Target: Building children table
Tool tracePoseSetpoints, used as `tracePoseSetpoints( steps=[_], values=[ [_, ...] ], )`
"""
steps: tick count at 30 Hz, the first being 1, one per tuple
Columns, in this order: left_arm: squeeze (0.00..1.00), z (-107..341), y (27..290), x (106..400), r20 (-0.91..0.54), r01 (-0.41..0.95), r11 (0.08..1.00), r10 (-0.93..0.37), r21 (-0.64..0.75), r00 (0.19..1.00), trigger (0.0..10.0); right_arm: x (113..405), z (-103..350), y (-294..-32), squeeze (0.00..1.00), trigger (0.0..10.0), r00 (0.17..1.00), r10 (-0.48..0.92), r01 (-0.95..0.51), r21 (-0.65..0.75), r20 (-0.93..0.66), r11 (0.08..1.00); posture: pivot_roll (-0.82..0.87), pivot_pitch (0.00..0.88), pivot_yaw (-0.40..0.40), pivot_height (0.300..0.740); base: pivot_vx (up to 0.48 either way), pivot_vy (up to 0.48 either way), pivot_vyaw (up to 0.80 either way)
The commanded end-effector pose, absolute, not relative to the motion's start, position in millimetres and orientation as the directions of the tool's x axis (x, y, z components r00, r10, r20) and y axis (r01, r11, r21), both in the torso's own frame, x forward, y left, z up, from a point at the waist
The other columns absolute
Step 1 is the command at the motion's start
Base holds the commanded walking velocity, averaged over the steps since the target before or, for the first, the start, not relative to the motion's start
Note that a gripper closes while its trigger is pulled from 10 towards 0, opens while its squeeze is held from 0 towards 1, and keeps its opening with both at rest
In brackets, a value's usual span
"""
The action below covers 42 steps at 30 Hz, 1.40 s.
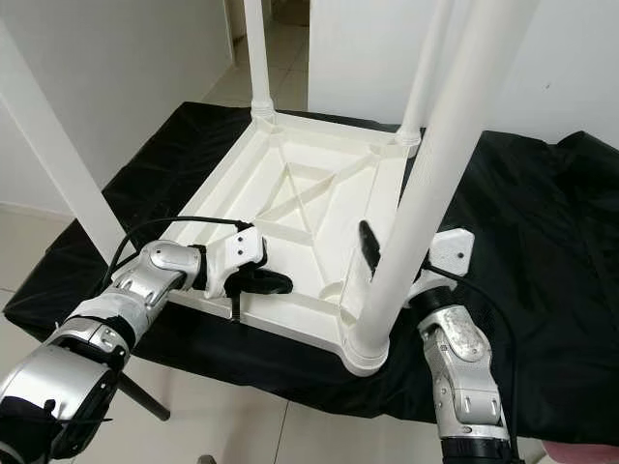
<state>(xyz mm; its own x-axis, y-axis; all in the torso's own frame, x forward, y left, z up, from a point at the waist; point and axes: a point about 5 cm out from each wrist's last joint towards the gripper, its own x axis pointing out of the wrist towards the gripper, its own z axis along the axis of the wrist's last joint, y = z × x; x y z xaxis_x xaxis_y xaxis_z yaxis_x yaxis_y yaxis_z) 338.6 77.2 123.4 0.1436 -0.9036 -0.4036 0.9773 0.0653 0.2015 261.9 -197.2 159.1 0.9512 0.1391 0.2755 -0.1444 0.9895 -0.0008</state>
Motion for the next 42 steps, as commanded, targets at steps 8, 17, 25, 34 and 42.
tracePoseSetpoints(
  steps=[8, 17, 25, 34, 42],
  values=[
    [1.0, 121.2, 91.4, 346.1, -0.331, 0.941, 0.295, -0.882, 0.165, 0.335, 10.0, 242.8, 144.2, -209.4, 0.0, 10.0, 0.968, 0.126, -0.128, -0.004, 0.218, 0.992, -0.11, 0.0, 0.05, 0.74, 0.0, 0.0, 0.0],
    [0.0, 130.0, 109.9, 332.2, -0.293, 0.955, 0.244, -0.912, 0.172, 0.286, 10.0, 218.9, 141.0, -235.9, 0.0, 10.0, 0.964, 0.224, -0.21, -0.106, 0.143, 0.972, -0.12, 0.001, 0.051, 0.74, 0.0, 0.0, 0.0],
    [0.0, 137.5, 123.3, 315.2, -0.246, 0.957, 0.23, -0.931, 0.175, 0.269, 10.0, 196.9, 135.6, -243.7, 0.0, 10.0, 0.92, 0.391, -0.385, -0.126, 0.027, 0.914, -0.13, 0.006, 0.062, 0.74, 0.0, 0.0, 0.0],
    [0.0, 140.8, 130.0, 300.3, -0.22, 0.939, 0.273, -0.923, 0.21, 0.317, 10.0, 164.5, 134.0, -242.1, 0.0, 10.0, 0.812, 0.572, -0.582, -0.092, -0.115, 0.808, -0.13, 0.021, 0.069, 0.74, 0.0, 0.0, 0.0],
    [0.0, 141.3, 131.5, 276.3, -0.248, 0.954, 0.248, -0.926, 0.169, 0.285, 10.0, 142.3, 150.8, -228.4, 0.0, 10.0, 0.652, 0.734, -0.755, -0.072, -0.193, 0.652, -0.13, 0.028, 0.076, 0.74, 0.0, 0.0, 0.0]
  ],
)
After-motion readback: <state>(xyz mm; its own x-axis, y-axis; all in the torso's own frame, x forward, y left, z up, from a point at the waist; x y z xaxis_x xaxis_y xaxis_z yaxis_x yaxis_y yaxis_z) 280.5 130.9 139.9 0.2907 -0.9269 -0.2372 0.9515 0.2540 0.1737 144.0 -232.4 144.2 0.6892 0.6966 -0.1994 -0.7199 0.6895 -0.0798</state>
